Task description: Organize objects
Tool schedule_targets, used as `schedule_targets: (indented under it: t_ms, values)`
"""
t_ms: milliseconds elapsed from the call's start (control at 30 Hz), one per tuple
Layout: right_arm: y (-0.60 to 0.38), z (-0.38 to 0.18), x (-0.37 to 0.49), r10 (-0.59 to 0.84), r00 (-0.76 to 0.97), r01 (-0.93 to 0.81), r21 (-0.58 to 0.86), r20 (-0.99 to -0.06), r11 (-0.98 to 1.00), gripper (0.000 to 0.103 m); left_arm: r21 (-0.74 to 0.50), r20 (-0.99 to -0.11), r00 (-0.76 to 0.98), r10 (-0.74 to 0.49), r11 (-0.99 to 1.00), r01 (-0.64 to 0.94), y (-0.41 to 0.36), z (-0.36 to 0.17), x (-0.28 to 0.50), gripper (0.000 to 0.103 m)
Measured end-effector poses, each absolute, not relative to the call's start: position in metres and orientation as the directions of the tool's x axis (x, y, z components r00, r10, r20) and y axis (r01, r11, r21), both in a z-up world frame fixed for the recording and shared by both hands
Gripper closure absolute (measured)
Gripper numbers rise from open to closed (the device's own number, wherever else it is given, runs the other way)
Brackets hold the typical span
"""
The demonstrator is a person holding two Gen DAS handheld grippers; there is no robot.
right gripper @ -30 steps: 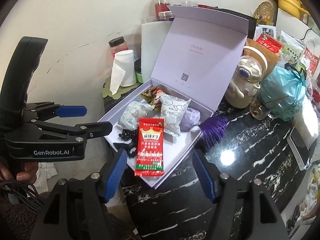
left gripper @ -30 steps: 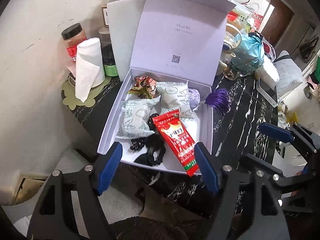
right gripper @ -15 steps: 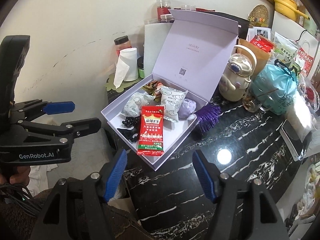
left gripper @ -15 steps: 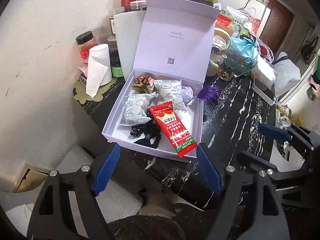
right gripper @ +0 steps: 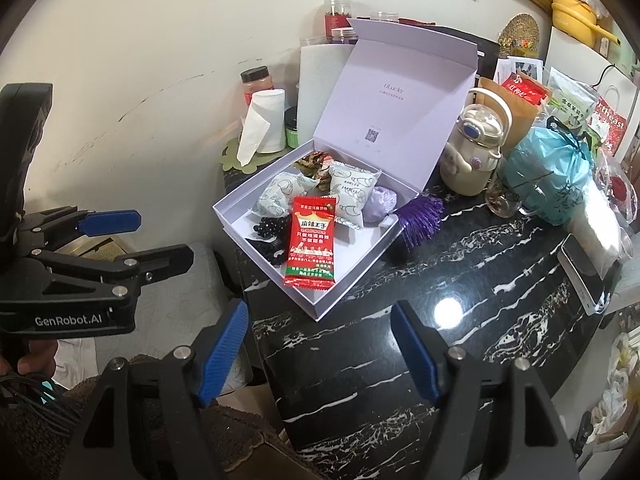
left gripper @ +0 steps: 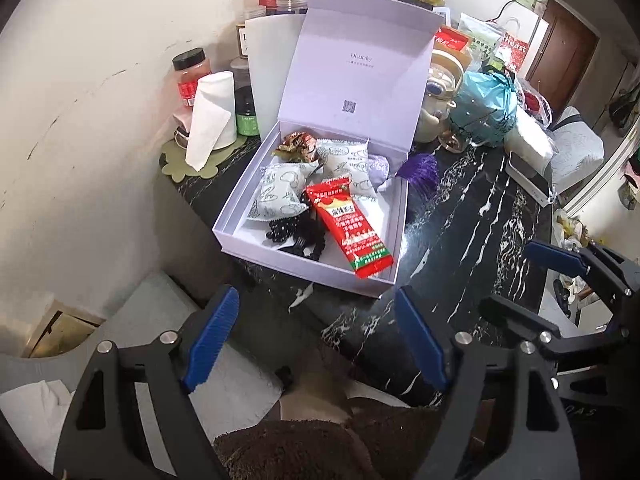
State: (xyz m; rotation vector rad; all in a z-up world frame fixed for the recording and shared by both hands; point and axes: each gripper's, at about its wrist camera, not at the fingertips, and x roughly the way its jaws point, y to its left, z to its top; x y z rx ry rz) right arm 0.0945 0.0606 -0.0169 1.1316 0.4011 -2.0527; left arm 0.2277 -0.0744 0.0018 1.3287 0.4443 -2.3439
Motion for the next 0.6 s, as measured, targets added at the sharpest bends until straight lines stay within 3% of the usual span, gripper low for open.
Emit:
schedule_targets:
  t_ms: [600]
  values:
    - [0.059,-0.014,0.104,-0.479,-0.328,0.754,0.079,-0.814,-0.652,0.029,-0.049,-0.854,-0.463,-0.235,-0.851,0.523,-0.074,0.008,0.247,0.022]
